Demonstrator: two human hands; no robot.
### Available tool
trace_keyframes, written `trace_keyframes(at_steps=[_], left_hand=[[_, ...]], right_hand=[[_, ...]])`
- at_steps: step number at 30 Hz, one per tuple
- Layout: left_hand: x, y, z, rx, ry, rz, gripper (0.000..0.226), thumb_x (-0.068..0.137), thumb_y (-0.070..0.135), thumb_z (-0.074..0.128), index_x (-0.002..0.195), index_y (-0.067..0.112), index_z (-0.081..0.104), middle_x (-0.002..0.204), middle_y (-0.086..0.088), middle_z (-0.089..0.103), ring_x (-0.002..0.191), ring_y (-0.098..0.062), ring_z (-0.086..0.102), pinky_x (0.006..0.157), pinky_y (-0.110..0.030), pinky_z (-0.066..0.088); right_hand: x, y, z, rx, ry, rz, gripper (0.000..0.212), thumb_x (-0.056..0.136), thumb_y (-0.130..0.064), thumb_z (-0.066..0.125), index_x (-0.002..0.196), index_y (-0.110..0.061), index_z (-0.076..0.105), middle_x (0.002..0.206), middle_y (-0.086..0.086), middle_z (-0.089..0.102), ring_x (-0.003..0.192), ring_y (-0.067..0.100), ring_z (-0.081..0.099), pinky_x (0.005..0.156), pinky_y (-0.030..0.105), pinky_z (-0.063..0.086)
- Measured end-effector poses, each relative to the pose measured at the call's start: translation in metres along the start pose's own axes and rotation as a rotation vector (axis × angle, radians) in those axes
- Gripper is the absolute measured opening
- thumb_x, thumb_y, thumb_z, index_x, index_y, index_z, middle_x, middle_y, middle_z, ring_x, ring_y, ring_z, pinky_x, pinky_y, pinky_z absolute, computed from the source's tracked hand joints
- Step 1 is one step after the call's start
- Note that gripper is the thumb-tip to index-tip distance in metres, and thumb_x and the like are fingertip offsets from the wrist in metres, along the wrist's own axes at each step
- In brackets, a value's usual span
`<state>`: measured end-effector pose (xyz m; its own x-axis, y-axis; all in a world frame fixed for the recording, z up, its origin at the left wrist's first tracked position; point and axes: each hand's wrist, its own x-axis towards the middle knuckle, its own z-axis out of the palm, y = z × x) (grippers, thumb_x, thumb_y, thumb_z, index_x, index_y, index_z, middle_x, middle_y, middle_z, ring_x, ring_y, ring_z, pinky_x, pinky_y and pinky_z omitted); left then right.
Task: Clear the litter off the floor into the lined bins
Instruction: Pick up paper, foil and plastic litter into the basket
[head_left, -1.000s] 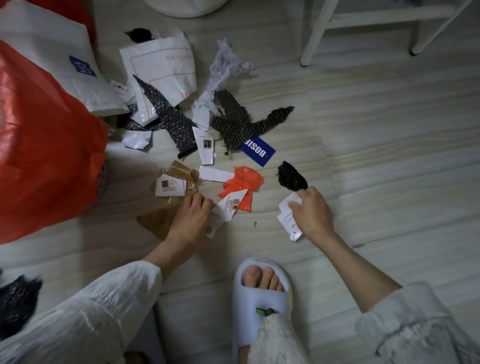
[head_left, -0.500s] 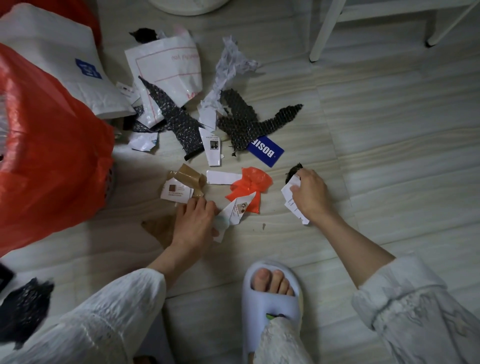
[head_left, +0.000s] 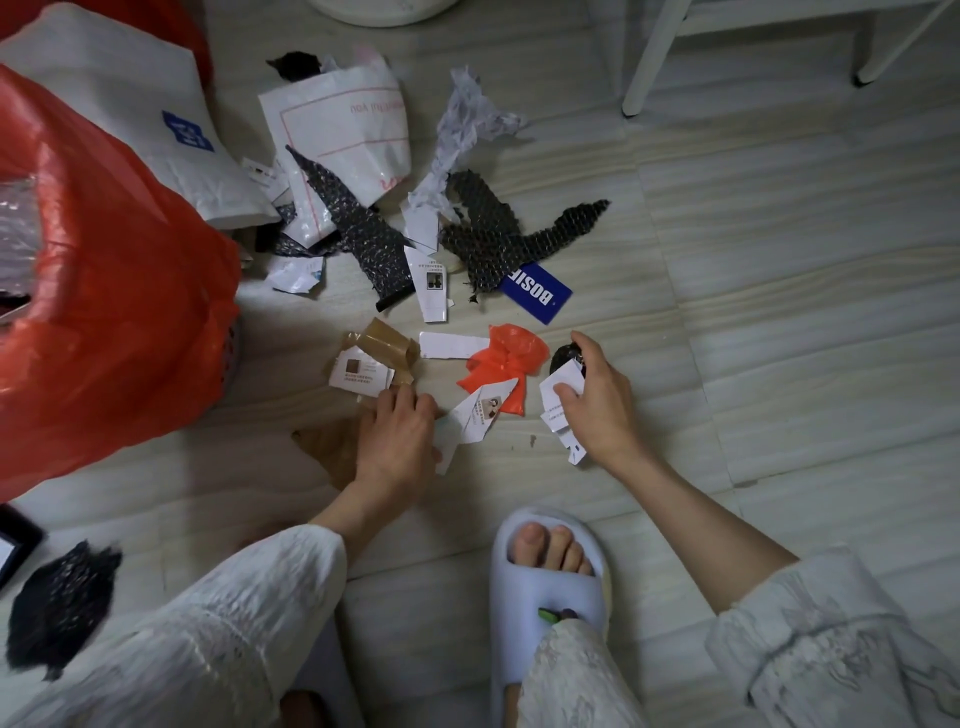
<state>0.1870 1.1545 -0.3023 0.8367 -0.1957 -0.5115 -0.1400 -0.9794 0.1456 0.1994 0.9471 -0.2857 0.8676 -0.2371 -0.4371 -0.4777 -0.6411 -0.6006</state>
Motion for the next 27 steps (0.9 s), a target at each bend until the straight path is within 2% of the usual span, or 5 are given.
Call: trace_keyframes(at_steps=[5, 11, 21, 24, 27], left_hand=[[-0.003, 0.001, 0.001, 0.003, -0.026, 0.016, 0.027, 0.087, 0.024, 0.057, 0.110, 0.013, 0.046, 0.122, -0.007, 0.047, 0.116, -0.027, 0.039, 0.091, -0.036, 0.031], [-0.003, -0.002, 0.003, -0.085, 0.049, 0.050, 0.038, 0.078, 0.016, 0.068, 0.112, 0.012, 0.051, 0.126, -0.011, 0.034, 0.113, -0.029, 0.037, 0.087, -0.036, 0.040], [-0.004, -0.002, 0.004, -0.388, -0.077, -0.067, 0.022, 0.084, 0.008, 0.062, 0.103, 0.007, 0.052, 0.108, -0.016, 0.059, 0.094, -0.034, 0.059, 0.074, -0.041, 0.052], [-0.002, -0.007, -0.012, -0.620, -0.090, -0.163, 0.027, 0.084, 0.010, 0.064, 0.110, 0.009, 0.055, 0.107, -0.010, 0.061, 0.099, -0.027, 0.058, 0.076, -0.035, 0.049], [0.004, -0.005, -0.044, -0.837, -0.063, -0.221, 0.034, 0.081, 0.010, 0.069, 0.113, 0.005, 0.057, 0.103, -0.008, 0.061, 0.093, -0.023, 0.057, 0.077, -0.034, 0.046]], right_hand=[[-0.006, -0.003, 0.010, 0.115, 0.070, 0.029, 0.055, 0.086, -0.003, 0.058, 0.137, -0.012, 0.042, 0.127, 0.013, 0.057, 0.115, 0.026, 0.053, 0.084, 0.014, 0.034], [-0.009, -0.007, 0.011, 0.148, 0.076, 0.024, 0.052, 0.085, -0.001, 0.058, 0.135, -0.010, 0.045, 0.127, 0.011, 0.058, 0.114, 0.023, 0.054, 0.080, 0.008, 0.031], [-0.016, -0.004, 0.004, 0.206, 0.080, 0.076, 0.049, 0.086, 0.003, 0.056, 0.133, -0.005, 0.046, 0.127, 0.013, 0.057, 0.097, 0.009, 0.047, 0.061, -0.011, 0.027], [-0.022, -0.011, -0.004, 0.208, 0.064, 0.063, 0.046, 0.086, 0.003, 0.056, 0.131, -0.005, 0.049, 0.123, 0.012, 0.059, 0.096, 0.010, 0.050, 0.064, -0.007, 0.031], [-0.027, -0.025, -0.022, 0.204, 0.079, 0.036, 0.044, 0.085, 0.000, 0.058, 0.127, -0.009, 0.052, 0.120, 0.010, 0.062, 0.100, 0.017, 0.055, 0.080, 0.011, 0.038]])
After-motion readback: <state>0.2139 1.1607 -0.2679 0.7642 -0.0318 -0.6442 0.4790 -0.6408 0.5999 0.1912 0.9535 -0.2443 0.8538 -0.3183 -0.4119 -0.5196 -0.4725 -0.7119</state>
